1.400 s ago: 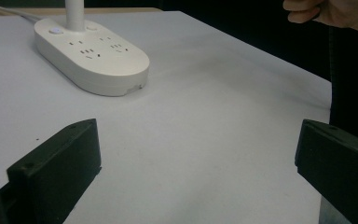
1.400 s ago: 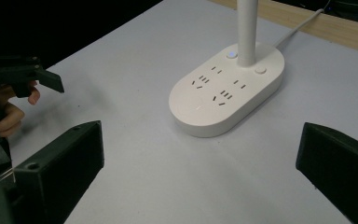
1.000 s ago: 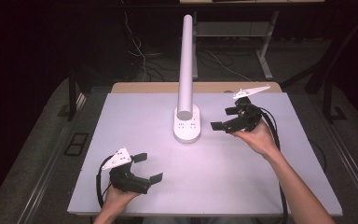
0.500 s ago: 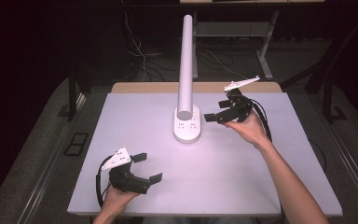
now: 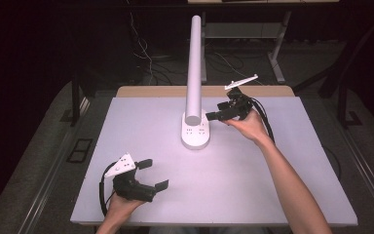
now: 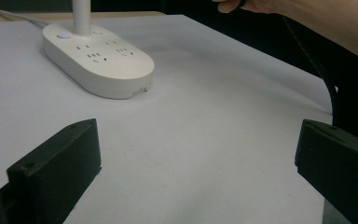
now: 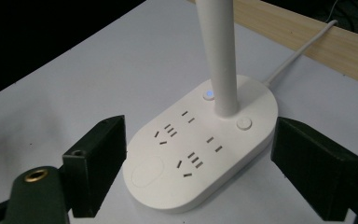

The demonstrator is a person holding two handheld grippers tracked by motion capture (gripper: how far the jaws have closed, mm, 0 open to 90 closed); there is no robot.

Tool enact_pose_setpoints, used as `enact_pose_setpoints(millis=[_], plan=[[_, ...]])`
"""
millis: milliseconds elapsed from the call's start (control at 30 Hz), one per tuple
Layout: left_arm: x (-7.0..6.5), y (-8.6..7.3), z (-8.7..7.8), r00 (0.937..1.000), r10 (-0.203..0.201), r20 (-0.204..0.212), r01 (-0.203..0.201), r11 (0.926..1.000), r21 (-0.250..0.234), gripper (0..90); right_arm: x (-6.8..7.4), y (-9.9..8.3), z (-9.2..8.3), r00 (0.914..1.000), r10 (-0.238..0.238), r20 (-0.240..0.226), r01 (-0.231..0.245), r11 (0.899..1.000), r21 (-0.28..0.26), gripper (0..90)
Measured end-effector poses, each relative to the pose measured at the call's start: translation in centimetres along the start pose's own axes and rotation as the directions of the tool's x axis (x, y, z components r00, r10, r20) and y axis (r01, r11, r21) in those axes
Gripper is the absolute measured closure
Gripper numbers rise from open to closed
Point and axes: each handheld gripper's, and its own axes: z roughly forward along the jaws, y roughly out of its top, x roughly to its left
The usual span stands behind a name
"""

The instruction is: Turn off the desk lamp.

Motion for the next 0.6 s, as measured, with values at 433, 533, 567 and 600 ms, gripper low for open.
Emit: enact_pose_setpoints(millis=[433,533,567,600], plan=[[0.0,0.1,-0.1,1.0000,-0.003,0.005,0.003,1.0000,-0.008,0.0,-1.4,0.7,2.9,0.9996,0.026,-0.001,-0.027,1.000,-0.005,61.6],[0.0,0.0,0.0,1.0000,-0.003,0.008,0.004,1.0000,-0.006,0.0,-1.9,0.7,3.3,0.9993,0.035,0.010,-0.035,0.999,-0.014,69.7],[0.0,0.0,0.0,1.0000,-0.003,0.008,0.003,1.0000,-0.006,0.0,-2.1,0.7,3.5,0.9992,0.037,0.016,-0.037,0.999,-0.015,72.2],[0.0,0.0,0.0,1.0000,-0.003,0.008,0.003,1.0000,-0.006,0.0,-2.2,0.7,3.6,0.9986,0.046,0.024,-0.046,0.999,-0.019,73.5]])
